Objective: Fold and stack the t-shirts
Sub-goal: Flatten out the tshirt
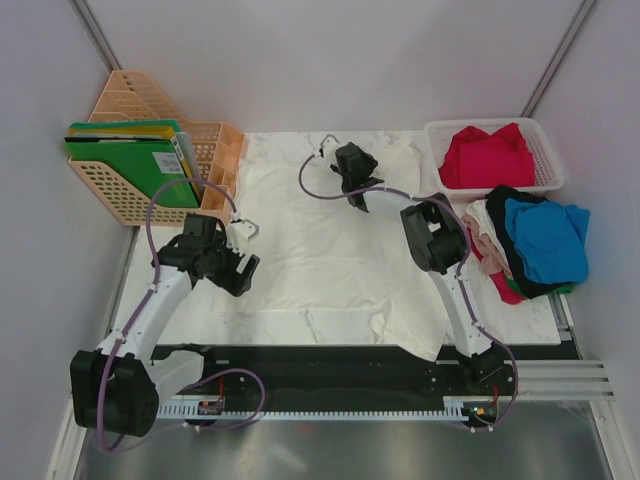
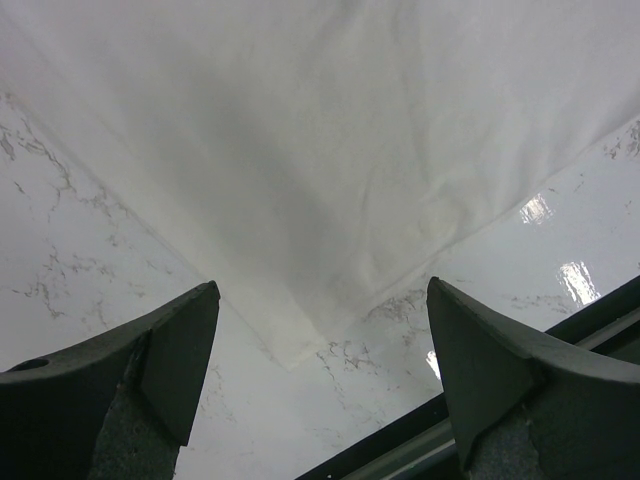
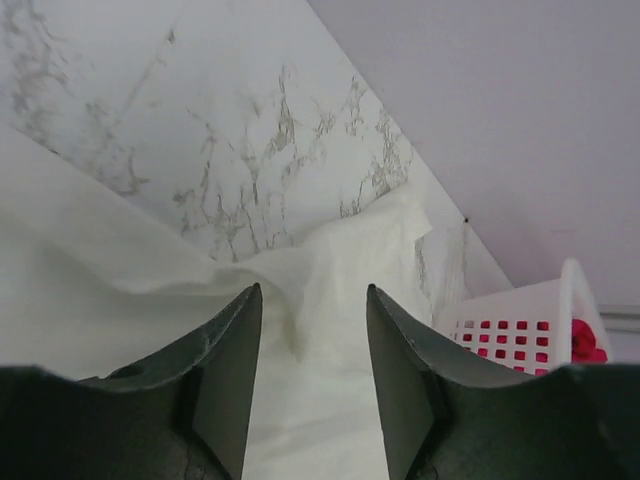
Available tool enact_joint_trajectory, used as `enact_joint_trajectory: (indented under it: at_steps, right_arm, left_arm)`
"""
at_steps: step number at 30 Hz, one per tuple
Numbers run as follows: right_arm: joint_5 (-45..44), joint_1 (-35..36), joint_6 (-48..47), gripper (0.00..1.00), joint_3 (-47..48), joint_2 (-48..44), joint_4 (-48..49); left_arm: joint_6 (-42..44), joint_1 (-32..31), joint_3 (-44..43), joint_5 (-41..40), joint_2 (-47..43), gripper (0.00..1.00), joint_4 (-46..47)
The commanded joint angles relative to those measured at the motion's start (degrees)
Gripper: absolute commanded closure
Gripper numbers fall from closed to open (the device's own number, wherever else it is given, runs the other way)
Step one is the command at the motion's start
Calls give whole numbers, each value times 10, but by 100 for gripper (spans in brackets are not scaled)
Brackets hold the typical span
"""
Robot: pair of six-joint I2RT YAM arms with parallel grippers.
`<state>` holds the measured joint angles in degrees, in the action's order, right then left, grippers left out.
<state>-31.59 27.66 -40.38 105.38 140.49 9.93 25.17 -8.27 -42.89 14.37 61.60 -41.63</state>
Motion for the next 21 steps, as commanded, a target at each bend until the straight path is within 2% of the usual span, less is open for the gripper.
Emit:
enact_joint_trajectory:
  at_steps: [1, 11, 12, 14, 15, 17, 21]
  right_arm:
    - [-47, 16, -41, 47, 7, -14, 91]
    - [-67, 18, -55, 47, 0, -14, 113]
    - [-69, 14, -37, 47, 8, -14, 99]
    - [-45, 8, 12, 46, 67, -8, -28]
    - [-24, -1, 71, 46, 89, -7, -126]
    - [28, -16, 115, 45, 108, -18, -173]
    - [68, -25, 150, 44, 50, -71, -187]
  left_arm:
    - [-14, -1, 3, -5, -5, 9, 13]
    - [-14, -1, 2, -1, -2, 9, 14]
    - [-15, -1, 2, -2, -3, 9, 13]
    - [-15, -1, 3, -3, -3, 9, 13]
    - [-15, -1, 4, -2, -3, 9, 14]
    - [-14, -1, 4, -3, -3, 9, 13]
    - [-13, -1, 3, 1, -2, 9, 14]
